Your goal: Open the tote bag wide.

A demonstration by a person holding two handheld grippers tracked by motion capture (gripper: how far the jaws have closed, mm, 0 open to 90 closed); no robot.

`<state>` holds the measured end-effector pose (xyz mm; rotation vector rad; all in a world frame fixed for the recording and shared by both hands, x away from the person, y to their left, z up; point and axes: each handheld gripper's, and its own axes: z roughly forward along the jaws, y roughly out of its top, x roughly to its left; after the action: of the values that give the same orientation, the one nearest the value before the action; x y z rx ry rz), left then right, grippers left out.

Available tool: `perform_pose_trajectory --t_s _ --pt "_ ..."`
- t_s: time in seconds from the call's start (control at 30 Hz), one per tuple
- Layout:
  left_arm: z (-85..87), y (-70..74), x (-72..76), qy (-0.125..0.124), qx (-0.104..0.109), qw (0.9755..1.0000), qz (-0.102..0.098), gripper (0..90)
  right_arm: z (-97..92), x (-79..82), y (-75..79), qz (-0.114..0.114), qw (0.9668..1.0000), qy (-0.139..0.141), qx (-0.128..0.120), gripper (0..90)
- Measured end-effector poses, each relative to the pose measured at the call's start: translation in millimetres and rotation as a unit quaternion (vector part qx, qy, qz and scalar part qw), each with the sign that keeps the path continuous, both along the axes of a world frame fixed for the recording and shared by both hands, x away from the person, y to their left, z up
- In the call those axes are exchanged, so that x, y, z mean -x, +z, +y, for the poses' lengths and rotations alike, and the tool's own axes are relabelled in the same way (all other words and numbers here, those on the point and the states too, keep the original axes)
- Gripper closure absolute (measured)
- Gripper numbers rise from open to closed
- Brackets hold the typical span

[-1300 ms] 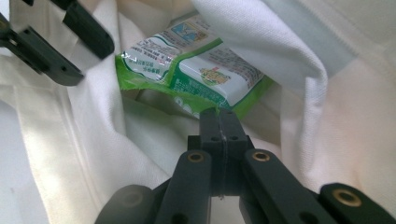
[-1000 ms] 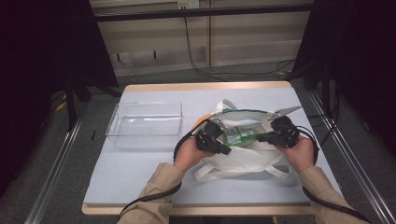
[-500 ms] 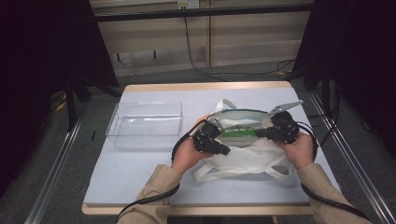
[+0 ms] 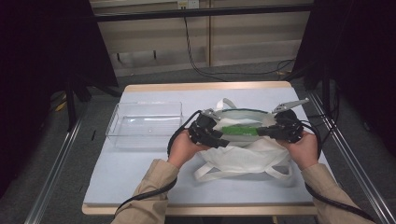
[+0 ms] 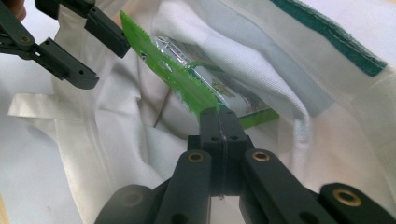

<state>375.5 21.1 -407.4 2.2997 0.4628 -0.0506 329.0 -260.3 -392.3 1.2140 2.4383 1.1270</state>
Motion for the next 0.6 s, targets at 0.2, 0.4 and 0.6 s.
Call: perform_pose_trajectory --t_s 0.2,0.4,0.6 --pt "-2.2 2.1 -1.6 -0.001 0.003 1.0 -0.003 46.9 -4.5 2.0 3.5 -0.005 1.0 0.001 -0.003 90.0" --pt "-8.1 6.0 -5.5 -0.007 0.005 0.9996 -0.028 42.8 -7.0 4.2 12.0 -0.013 0.9999 0.006 -0.003 90.0" --pt "-17.9 7.6 -8.9 -0.02 0.004 0.9993 -0.03 43.8 -8.1 4.0 14.2 -0.011 0.9998 0.012 -0.009 90.0"
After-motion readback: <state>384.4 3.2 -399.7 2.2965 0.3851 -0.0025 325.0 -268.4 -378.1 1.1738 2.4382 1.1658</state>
